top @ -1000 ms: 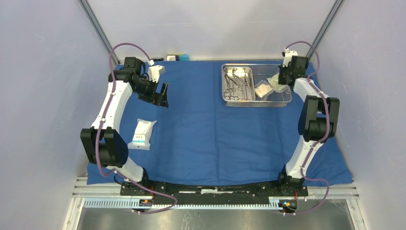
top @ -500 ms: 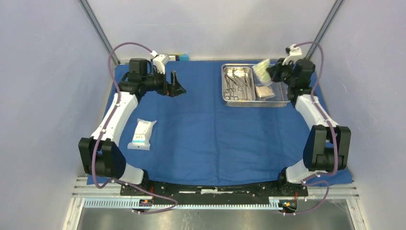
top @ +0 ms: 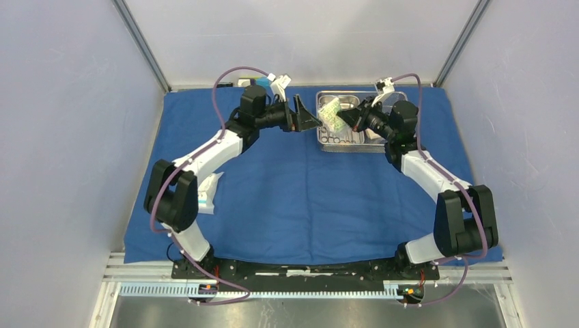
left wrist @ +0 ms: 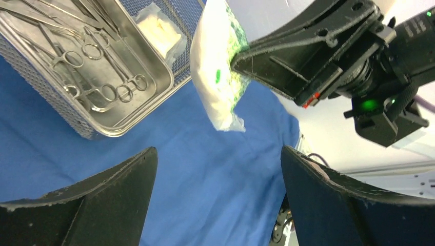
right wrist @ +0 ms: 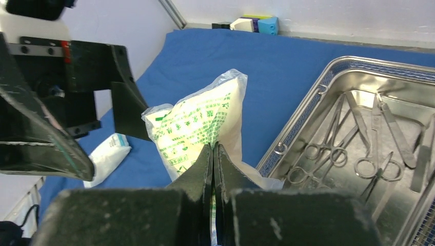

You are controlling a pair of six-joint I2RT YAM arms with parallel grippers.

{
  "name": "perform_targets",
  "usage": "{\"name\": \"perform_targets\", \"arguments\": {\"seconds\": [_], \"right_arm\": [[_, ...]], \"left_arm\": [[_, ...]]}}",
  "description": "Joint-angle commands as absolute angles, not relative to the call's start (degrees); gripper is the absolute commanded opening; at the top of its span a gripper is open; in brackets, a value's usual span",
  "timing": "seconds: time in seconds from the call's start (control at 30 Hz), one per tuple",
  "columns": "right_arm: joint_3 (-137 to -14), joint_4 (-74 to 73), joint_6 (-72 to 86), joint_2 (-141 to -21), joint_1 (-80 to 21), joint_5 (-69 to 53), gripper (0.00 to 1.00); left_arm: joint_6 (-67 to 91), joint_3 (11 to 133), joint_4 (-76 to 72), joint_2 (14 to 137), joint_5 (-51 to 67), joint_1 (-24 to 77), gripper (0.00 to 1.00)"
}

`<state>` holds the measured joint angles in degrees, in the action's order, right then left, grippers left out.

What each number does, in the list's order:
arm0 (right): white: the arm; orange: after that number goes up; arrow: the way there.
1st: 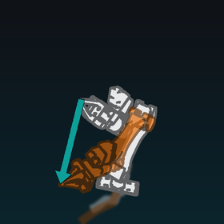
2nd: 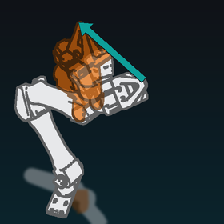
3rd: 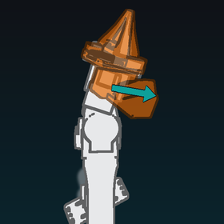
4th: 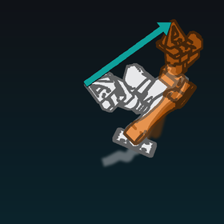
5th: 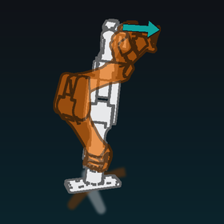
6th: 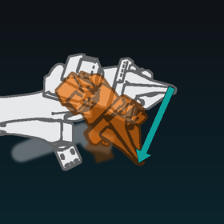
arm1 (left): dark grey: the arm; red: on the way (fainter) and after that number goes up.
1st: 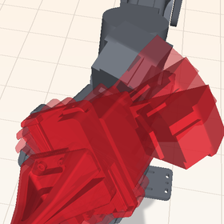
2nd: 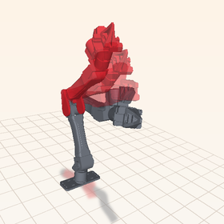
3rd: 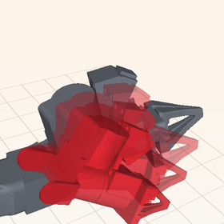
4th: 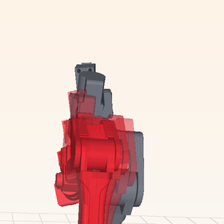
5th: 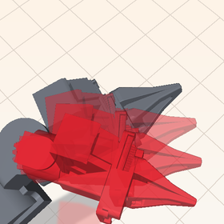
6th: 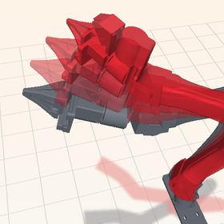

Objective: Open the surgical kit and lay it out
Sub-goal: Pick up the medical item from the container.

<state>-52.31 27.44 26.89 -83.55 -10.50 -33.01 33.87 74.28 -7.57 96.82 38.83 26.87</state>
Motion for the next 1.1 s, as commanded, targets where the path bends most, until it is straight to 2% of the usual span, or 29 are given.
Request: {"name": "perform_targets", "arguments": {"seconds": [0.0, 0.13, 0.3, 0.57, 0.7, 0.77, 0.9, 0.97, 1.07], "right_arm": [[-50.5, 34.0, 31.7, -81.8, -10.5, -35.8, 0.00], [-48.6, 36.2, 33.3, -81.2, -10.7, -35.9, 0.00], [-48.0, 36.2, 33.5, -80.6, -10.7, -35.8, 0.00], [-46.4, 36.7, 33.8, -80.3, -10.8, -35.6, 0.01], [-45.5, 36.5, 32.6, -79.9, -10.8, -34.7, 0.03], [-45.4, 35.5, 31.4, -79.5, -10.8, -34.6, 0.12], [-45.9, 31.8, 25.9, -77.4, -10.7, -33.6, 0.42], [-46.1, 28.9, 22.0, -75.9, -10.5, -32.9, 0.51], [-46.9, 24.3, 16.1, -73.5, -9.8, -32.5, 0.58]], "left_arm": [[42.5, 75.3, -18.2, 98.3, 36.3, 28.6, 0.96], [43.3, 77.4, -20.2, 101.0, 36.5, 29.4, 0.95], [43.8, 79.2, -20.4, 103.9, 36.3, 30.4, 0.86], [45.1, 81.9, -21.7, 107.1, 37.4, 30.6, 0.58], [44.5, 84.9, -22.1, 109.5, 41.2, 30.6, 0.32], [42.5, 85.8, -20.0, 109.6, 43.0, 30.5, 0.24], [31.3, 87.6, -5.8, 107.4, 46.1, 29.1, 0.08], [22.9, 89.2, 6.1, 105.6, 46.8, 27.6, 0.05], [5.5, 92.1, 29.7, 103.7, 47.3, 24.8, 0.05]]}}
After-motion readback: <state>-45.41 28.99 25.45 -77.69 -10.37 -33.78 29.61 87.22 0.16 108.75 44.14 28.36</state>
